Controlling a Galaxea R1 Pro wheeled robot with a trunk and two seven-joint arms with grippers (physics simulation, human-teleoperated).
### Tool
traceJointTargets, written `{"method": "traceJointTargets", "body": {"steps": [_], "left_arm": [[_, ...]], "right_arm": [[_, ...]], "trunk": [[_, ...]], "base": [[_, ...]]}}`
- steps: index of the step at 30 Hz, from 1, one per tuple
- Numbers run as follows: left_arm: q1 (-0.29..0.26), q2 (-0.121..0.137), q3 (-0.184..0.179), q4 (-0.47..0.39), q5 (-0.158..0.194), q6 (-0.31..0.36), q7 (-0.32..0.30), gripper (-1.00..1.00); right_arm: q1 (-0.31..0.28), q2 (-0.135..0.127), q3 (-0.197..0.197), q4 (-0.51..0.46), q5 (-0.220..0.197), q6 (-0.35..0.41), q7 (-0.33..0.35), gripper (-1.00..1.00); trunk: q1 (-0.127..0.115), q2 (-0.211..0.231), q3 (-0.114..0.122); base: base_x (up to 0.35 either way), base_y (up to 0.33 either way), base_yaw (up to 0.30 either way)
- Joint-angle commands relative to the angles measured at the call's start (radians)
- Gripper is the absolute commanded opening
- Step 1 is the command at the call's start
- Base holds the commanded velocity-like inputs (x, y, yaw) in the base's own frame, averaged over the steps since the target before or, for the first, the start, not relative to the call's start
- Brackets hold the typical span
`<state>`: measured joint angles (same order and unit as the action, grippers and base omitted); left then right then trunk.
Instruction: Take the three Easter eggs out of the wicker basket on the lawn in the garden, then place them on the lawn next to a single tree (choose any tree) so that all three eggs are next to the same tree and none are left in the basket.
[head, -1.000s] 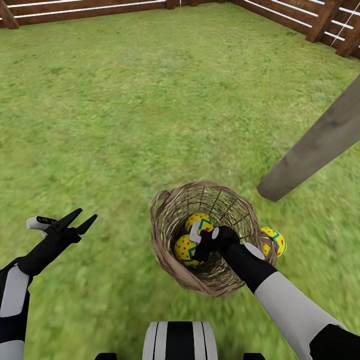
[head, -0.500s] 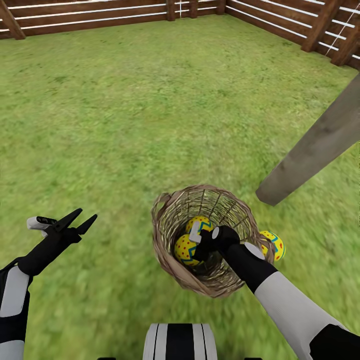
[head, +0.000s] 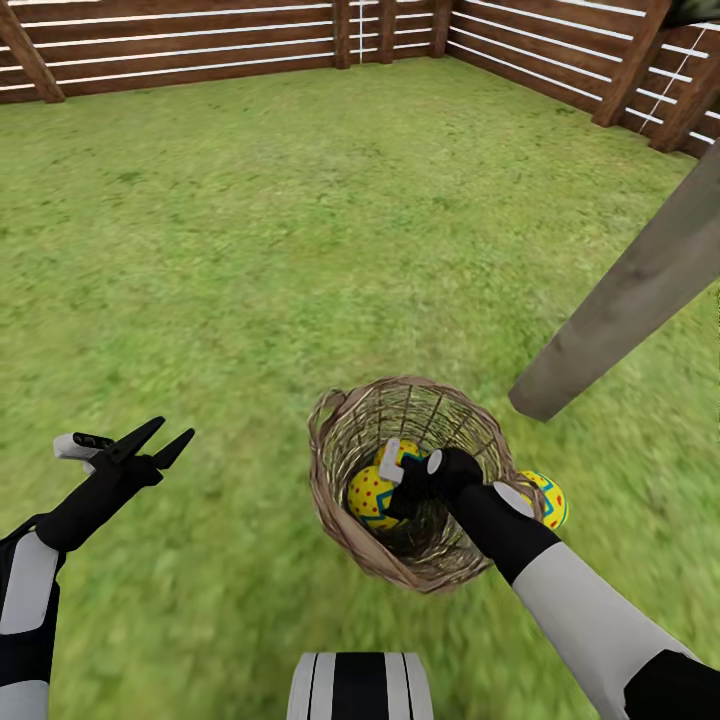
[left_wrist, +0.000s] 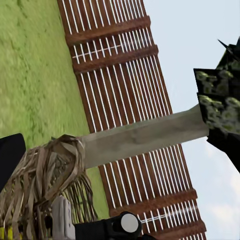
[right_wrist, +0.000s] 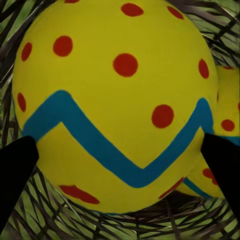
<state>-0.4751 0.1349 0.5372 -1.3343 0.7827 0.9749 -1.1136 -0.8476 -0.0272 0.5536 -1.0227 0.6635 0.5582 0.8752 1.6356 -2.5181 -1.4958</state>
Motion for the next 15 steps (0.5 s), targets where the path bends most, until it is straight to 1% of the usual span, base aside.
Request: {"method": "traceJointTargets", "body": {"steps": [1, 2, 13, 15], "left_arm": [[0.000, 0.000, 0.001, 0.000, 0.001, 0.005, -0.002, 1.00], [0.000, 0.000, 0.001, 0.000, 0.001, 0.005, -0.002, 1.00], [0.000, 0.001, -0.003, 0.000, 0.001, 0.005, 0.000, 1.00], [0.000, 0.003, -0.011, 0.000, 0.001, 0.005, 0.002, 1.00]], "right_arm": [[-0.001, -0.001, 0.003, -0.002, 0.007, 0.003, 0.005, -1.00], [-0.001, 0.000, 0.003, -0.002, 0.007, 0.003, 0.005, -1.00], [-0.001, -0.009, 0.001, -0.003, 0.008, 0.003, 0.007, -1.00], [-0.001, -0.017, -0.001, -0.003, 0.007, 0.004, 0.007, -1.00]], "trunk": [[0.000, 0.000, -0.001], [0.000, 0.000, -0.001], [-0.005, 0.002, 0.042], [-0.006, 0.003, 0.050]], "base": [[0.000, 0.000, 0.000], [0.000, 0.000, 0.000], [0.000, 0.000, 0.000], [0.000, 0.000, 0.000]]}}
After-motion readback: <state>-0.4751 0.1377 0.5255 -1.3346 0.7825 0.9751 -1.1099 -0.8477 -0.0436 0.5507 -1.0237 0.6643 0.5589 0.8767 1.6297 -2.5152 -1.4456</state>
